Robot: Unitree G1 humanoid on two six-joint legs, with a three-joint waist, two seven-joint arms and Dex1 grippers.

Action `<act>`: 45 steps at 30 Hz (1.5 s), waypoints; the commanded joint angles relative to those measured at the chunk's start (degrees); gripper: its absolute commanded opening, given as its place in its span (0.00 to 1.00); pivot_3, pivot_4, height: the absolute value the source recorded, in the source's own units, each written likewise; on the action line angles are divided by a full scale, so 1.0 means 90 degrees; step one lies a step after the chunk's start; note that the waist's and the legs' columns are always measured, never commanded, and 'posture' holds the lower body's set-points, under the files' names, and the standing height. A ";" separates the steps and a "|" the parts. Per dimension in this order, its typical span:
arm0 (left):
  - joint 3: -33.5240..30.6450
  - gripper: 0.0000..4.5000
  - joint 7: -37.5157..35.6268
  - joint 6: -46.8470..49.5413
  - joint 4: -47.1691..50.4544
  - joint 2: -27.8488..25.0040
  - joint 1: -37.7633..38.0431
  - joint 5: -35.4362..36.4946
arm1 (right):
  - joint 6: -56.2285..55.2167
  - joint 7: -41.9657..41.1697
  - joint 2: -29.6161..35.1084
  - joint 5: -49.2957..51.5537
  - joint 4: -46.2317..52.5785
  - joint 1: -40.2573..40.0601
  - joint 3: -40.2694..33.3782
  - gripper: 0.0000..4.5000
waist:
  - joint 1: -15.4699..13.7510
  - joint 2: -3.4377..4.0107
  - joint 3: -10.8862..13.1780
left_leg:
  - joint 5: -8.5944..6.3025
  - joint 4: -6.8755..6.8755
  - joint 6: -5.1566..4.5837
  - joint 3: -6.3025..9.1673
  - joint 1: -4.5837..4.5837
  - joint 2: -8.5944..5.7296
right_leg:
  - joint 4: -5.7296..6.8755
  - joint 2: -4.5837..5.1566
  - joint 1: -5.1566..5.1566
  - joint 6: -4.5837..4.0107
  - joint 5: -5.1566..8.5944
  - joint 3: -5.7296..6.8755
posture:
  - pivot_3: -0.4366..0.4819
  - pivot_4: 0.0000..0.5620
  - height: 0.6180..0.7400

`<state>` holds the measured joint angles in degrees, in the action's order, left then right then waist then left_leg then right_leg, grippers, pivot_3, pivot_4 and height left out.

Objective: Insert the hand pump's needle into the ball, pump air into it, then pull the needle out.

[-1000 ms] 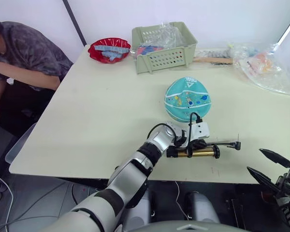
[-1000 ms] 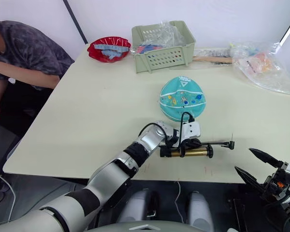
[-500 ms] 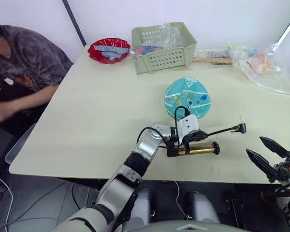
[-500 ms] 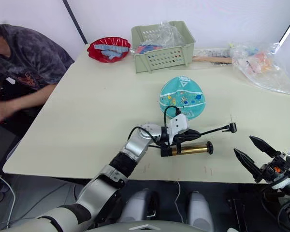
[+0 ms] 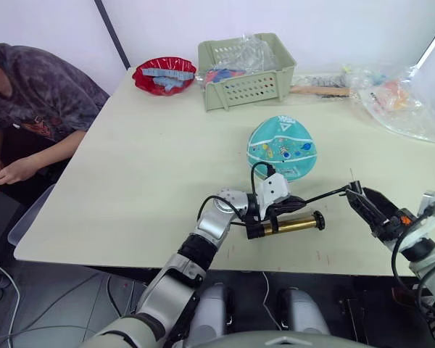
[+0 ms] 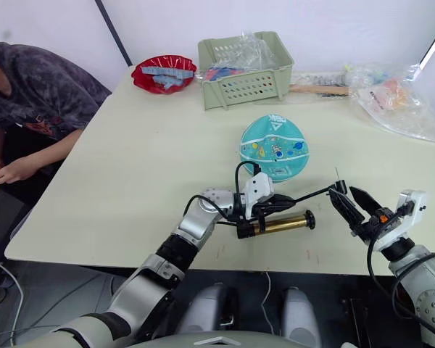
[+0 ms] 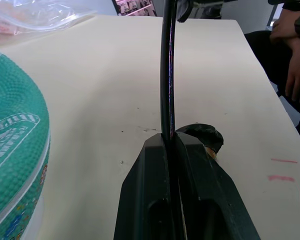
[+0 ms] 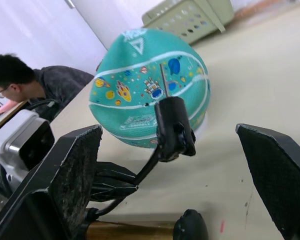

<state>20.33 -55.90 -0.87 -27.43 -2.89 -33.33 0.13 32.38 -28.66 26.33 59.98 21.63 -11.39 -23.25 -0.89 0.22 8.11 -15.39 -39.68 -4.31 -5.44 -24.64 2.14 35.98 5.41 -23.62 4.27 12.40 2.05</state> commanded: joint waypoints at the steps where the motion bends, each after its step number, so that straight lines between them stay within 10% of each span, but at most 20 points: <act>1: 0.0004 0.05 0.0028 -0.0115 0.0217 0.0054 0.0024 0.0108 | 0.0136 0.0132 0.0003 0.0264 0.0113 0.0076 -0.0165 1.00 | 0.0001 0.0000 0.0000 | 0.0000 0.0000 0.0000 0.0000 0.0000 0.0000 | 0.0000 -0.0001 0.0000 0.0000 0.0000 0.0000 | 0.48 0.27 1.00; 12: 0.0030 0.05 0.0028 -0.0090 0.0099 0.0102 -0.0003 0.0112 | 0.0195 0.0291 -0.0178 0.0328 -0.0072 0.0241 -0.0122 1.00 | 0.0005 0.0000 0.0000 | 0.0000 0.0000 0.0000 0.0001 0.0000 0.0001 | 0.0000 -0.0005 0.0000 0.0009 -0.0005 -0.0001 | 0.48 0.27 1.00; 23: 0.0088 0.00 0.0010 -0.0105 0.0026 0.0114 -0.0004 0.0077 | 0.0184 0.0335 -0.0216 0.0219 0.0026 0.0257 -0.0095 0.08 | 0.0007 0.0000 0.0000 | 0.0000 0.0000 0.0000 0.0000 0.0000 0.0001 | 0.0000 -0.0005 0.0000 0.0009 -0.0005 -0.0001 | 0.48 0.27 1.00; 29: 0.0037 0.00 0.0010 -0.0050 0.0070 0.0116 0.0062 0.0140 | 0.0165 0.0399 -0.0204 0.0158 0.0173 0.0284 -0.0071 0.07 | 0.0007 0.0000 0.0000 | 0.0000 0.0000 0.0000 0.0000 0.0000 0.0001 | 0.0000 -0.0005 0.0000 0.0009 -0.0005 -0.0001 | 0.48 0.27 1.00; 40: -0.0135 1.00 -0.0345 -0.0147 0.0629 -0.0199 0.0148 0.0483 | -0.0134 -0.0009 -0.0118 -0.0319 0.0243 0.0208 -0.0072 0.07 | 0.0009 0.0001 0.0000 | 0.0000 0.0000 0.0000 -0.0001 0.0000 0.0002 | 0.0000 -0.0005 0.0000 0.0009 -0.0005 -0.0001 | 0.48 0.27 1.00; 45: -0.0360 1.00 -0.0632 0.0120 0.1639 -0.0625 0.0369 0.1008 | -0.0571 -0.0601 0.0043 -0.0967 0.0353 -0.0008 0.0095 0.07 | 0.0013 0.0001 0.0000 | 0.0000 0.0000 0.0000 -0.0001 0.0000 0.0004 | 0.0000 -0.0005 0.0000 0.0009 -0.0005 -0.0002 | 0.48 0.27 1.00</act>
<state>18.32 -60.79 -0.16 -17.10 -8.21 -30.13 6.96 30.01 -31.73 25.85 52.85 22.21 -11.27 -22.54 -0.77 0.23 8.10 -15.39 -39.67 -4.31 -5.45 -24.63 2.19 35.98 5.36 -23.63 4.35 12.36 2.03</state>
